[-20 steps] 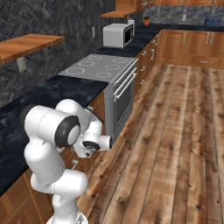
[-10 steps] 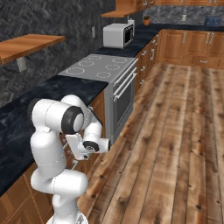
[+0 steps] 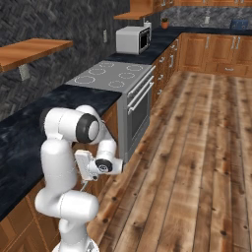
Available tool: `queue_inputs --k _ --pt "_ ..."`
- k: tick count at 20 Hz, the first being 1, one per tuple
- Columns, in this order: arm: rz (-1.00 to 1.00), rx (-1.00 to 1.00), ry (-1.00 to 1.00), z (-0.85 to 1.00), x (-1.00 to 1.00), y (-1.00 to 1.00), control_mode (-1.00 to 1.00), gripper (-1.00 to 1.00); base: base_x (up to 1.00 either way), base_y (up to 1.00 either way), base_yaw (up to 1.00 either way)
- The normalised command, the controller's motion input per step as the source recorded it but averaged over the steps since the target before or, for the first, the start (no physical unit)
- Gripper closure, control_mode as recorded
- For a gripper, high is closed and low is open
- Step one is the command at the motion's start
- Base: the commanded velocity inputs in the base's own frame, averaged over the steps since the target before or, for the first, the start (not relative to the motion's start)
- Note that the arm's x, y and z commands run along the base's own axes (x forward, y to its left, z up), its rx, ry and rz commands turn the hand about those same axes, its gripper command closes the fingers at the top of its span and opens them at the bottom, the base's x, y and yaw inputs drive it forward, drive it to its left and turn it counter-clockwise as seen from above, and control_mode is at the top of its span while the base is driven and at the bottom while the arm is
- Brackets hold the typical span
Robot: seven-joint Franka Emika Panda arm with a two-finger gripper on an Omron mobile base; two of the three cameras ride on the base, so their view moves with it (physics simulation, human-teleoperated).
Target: Take a straw from the drawer in front and place it inside the glass cup on the dining counter.
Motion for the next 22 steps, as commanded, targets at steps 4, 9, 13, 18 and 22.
queue_inputs --k 4,9,13,18,22 --pt "0.05 0.09 0.00 -0.23 0.23 0.05 -1.00 -1.00 0.00 0.00 0.00" --pt "0.06 0.05 -0.01 -0.26 0.15 0.07 -1.00 -1.00 0.00 0.00 0.00" --pt "0.06 0.04 0.00 -0.16 0.12 0.02 -1.00 -1.00 0.00 0.00 0.00" --pt "0.05 0.05 -0.01 -0.07 0.17 0.07 -1.00 -1.00 0.00 0.00 0.00" --pt "0.04 0.02 -0.03 -0.06 0.22 0.15 -1.00 -1.00 0.00 0.00 0.00"
